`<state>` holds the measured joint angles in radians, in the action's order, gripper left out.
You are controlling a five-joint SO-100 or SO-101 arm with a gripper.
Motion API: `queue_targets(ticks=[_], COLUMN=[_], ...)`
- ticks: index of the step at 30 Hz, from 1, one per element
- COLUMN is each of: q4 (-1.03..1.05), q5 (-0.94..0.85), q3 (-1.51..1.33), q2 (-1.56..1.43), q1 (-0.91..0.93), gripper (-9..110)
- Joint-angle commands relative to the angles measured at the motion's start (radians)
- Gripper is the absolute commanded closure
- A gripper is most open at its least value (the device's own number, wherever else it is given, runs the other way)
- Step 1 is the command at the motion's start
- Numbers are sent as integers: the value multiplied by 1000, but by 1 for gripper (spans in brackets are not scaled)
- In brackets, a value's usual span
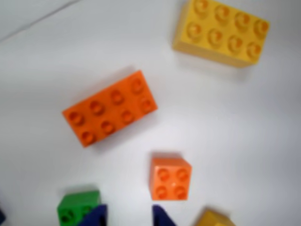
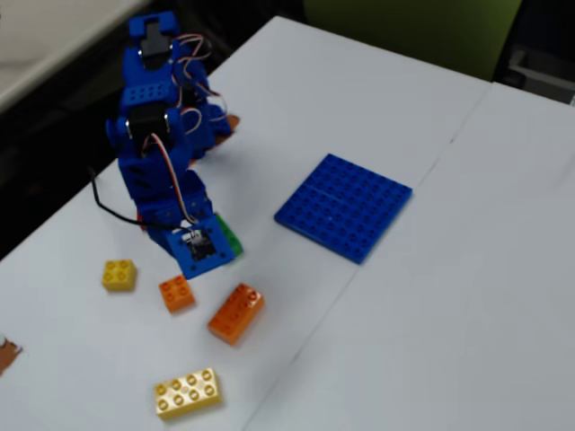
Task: Pick up the 2x2 orange block and go up the 8x8 blue block.
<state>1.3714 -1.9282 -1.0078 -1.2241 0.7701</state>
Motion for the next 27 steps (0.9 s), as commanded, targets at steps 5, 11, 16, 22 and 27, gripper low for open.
queue_targets(ticks=[5, 11, 16, 22, 27], q4=[-6, -14, -28, -35, -37], q5=[-130, -152, -169, -198, -215], q3=[143, 178, 183, 183, 183], q2=[71, 126, 163, 195, 221], q1=[101, 127, 138, 153, 166], gripper=[90, 89, 86, 80, 78])
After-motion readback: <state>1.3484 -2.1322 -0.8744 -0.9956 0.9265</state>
